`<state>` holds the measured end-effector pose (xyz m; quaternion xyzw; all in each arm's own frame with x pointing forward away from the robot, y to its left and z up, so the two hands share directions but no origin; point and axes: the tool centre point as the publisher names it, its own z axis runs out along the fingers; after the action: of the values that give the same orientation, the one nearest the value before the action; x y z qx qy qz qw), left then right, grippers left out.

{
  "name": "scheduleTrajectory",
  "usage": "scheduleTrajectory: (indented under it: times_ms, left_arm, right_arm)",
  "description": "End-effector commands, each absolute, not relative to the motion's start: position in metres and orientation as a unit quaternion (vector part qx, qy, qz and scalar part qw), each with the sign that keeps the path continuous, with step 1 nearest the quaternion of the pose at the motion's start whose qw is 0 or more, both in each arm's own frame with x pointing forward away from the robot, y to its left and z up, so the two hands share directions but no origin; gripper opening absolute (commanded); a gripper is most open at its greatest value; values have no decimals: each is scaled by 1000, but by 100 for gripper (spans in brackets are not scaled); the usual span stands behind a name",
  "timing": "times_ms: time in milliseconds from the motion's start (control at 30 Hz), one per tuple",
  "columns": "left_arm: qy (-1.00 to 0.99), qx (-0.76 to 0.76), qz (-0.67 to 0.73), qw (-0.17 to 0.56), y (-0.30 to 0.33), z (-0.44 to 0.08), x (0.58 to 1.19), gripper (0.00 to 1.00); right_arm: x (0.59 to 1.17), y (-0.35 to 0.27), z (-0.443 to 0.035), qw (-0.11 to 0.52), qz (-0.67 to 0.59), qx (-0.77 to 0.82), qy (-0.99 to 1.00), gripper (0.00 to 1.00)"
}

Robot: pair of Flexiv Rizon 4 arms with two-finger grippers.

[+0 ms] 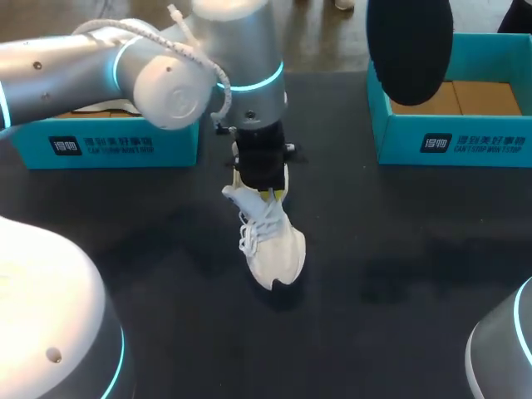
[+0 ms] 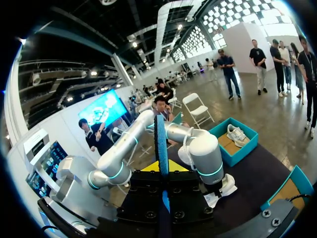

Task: Take the shoe out of the shoebox, open the shoe tongue, remove and reinsert the insole, then place the shoe into the shoebox

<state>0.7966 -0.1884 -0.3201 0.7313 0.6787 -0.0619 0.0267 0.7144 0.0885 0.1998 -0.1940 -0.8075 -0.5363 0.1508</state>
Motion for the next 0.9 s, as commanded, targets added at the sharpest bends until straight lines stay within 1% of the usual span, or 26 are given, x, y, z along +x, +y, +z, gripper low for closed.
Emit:
scheduleTrajectory:
  times_ms: [33,400,733,900]
  left_arm:
    - [667,744,-50,6,-199,-328,796,0]
    - [651,758,-21,-28,-210,-349,788,0]
    - [663,747,-12,-45,-214,-345,776,0]
    - [679,731,-3,-69,-212,-338,770,0]
  right_arm:
    - [715,89,200,151,-535,-195,-808,0]
    - [715,89,200,151,-535,-195,-808,0]
    - [715,89,200,151,-535,-195,-808,0]
    - [715,89,200,151,-535,-195,-808,0]
